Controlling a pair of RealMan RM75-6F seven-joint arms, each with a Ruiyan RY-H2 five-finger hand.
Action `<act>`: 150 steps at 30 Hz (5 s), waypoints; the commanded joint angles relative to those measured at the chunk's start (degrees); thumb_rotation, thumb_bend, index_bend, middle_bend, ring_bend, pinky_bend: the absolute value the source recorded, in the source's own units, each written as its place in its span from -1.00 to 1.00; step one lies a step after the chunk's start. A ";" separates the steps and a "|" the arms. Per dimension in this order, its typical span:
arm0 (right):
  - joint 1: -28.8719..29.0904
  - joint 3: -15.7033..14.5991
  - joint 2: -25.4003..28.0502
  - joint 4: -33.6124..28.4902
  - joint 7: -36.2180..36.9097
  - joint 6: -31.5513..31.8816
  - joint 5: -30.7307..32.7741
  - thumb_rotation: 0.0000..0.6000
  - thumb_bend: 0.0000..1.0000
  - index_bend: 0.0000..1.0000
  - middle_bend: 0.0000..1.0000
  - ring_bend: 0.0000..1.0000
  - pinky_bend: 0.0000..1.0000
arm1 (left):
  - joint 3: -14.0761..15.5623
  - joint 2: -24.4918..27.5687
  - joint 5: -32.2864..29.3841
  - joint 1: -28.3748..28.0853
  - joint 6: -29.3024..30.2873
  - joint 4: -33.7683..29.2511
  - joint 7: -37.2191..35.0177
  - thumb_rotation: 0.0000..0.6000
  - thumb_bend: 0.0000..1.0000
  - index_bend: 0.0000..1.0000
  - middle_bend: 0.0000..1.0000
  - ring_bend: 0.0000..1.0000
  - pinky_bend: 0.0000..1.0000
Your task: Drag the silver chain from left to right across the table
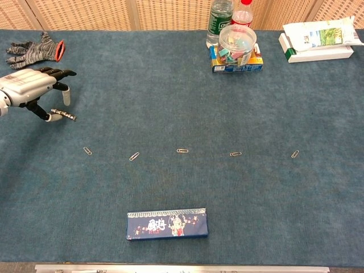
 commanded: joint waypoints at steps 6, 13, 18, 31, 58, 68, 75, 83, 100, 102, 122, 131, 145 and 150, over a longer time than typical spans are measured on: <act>0.09 -0.09 -0.08 -0.03 -0.24 -0.18 -0.04 1.00 -0.46 -0.52 -0.47 -0.53 -0.10 | 1.11 -1.25 1.87 0.07 1.27 2.44 0.17 1.00 -0.50 -0.15 -1.00 -1.00 -0.95; 0.14 -0.05 -0.10 0.01 -0.30 -0.29 0.11 1.00 -0.46 -0.52 -0.47 -0.53 -0.10 | 1.51 -2.19 2.42 -0.11 1.36 4.57 0.42 1.00 -0.47 -0.12 -1.00 -1.00 -0.95; 0.14 -0.07 -0.10 0.01 -0.28 -0.32 0.13 1.00 -0.46 -0.52 -0.47 -0.53 -0.10 | 1.68 -3.01 2.54 -0.25 1.17 6.14 1.14 1.00 -0.44 -0.12 -1.00 -1.00 -0.95; 0.11 -0.05 -0.13 0.09 -0.20 -0.26 0.19 1.00 -0.46 -0.52 -0.47 -0.53 -0.10 | 1.75 -4.43 2.00 -0.25 0.40 8.74 1.22 1.00 -0.38 -0.11 -1.00 -1.00 -0.94; 0.30 -0.07 -0.27 0.18 -0.41 -0.70 0.38 1.00 -0.45 -0.52 -0.47 -0.53 -0.10 | 1.62 -5.40 1.18 0.00 -0.42 10.29 -0.01 1.00 -0.34 -0.03 -1.00 -1.00 -0.94; 0.29 -0.05 -0.25 0.20 -0.37 -0.66 0.39 1.00 -0.46 -0.52 -0.47 -0.53 -0.10 | 1.51 -5.81 0.92 -0.02 -0.85 10.84 -0.33 1.00 -0.34 0.04 -1.00 -1.00 -0.94; 0.25 -0.04 -0.22 0.18 -0.25 -0.60 0.40 1.00 -0.46 -0.52 -0.47 -0.53 -0.10 | 1.74 -5.71 0.81 0.00 -1.52 10.84 -0.04 1.00 -0.34 0.00 -1.00 -1.00 -0.94; 0.27 -0.04 -0.19 0.12 -0.25 -0.67 0.43 1.00 -0.45 -0.52 -0.47 -0.53 -0.10 | 1.62 -5.72 0.59 0.13 -1.50 10.74 0.08 1.00 -0.34 -0.03 -1.00 -1.00 -0.94; 0.09 -0.04 -0.06 0.11 0.06 -0.29 0.28 1.00 -0.46 -0.52 -0.47 -0.53 -0.10 | 1.22 -5.20 0.25 0.28 -1.17 9.74 -0.33 1.00 -0.34 0.15 -1.00 -1.00 -0.94; 0.10 -0.05 -0.05 0.11 0.06 -0.30 0.26 1.00 -0.46 -0.52 -0.47 -0.53 -0.10 | 1.20 -4.84 0.24 0.39 -0.93 9.29 -0.18 1.00 -0.34 0.15 -1.00 -1.00 -0.94; -0.02 -0.29 -0.02 -0.21 -0.18 0.23 -0.44 1.00 -0.46 -0.52 -0.47 -0.53 -0.10 | 0.70 2.18 0.82 1.56 3.96 -1.38 4.11 1.00 -0.34 0.16 -1.00 -1.00 -0.94; -0.14 -0.46 0.05 -0.44 -0.24 0.64 -0.93 1.00 -0.45 -0.52 -0.47 -0.53 -0.10 | 0.30 5.70 1.01 2.27 6.54 -7.46 6.92 1.00 -0.34 0.16 -1.00 -1.00 -0.94; -0.69 -1.02 0.24 -0.99 -0.16 2.41 -2.73 1.00 -0.45 -0.52 -0.47 -0.53 -0.10 | 2.21 14.75 3.60 4.90 11.08 -22.44 9.98 1.00 -0.34 0.16 -1.00 -1.00 -0.94; -0.98 -1.22 0.31 -1.24 -0.22 3.17 -3.33 1.00 -0.46 -0.52 -0.47 -0.53 -0.10 | 3.30 16.70 5.62 5.93 12.84 -26.56 10.86 1.00 -0.34 0.16 -1.00 -1.00 -0.94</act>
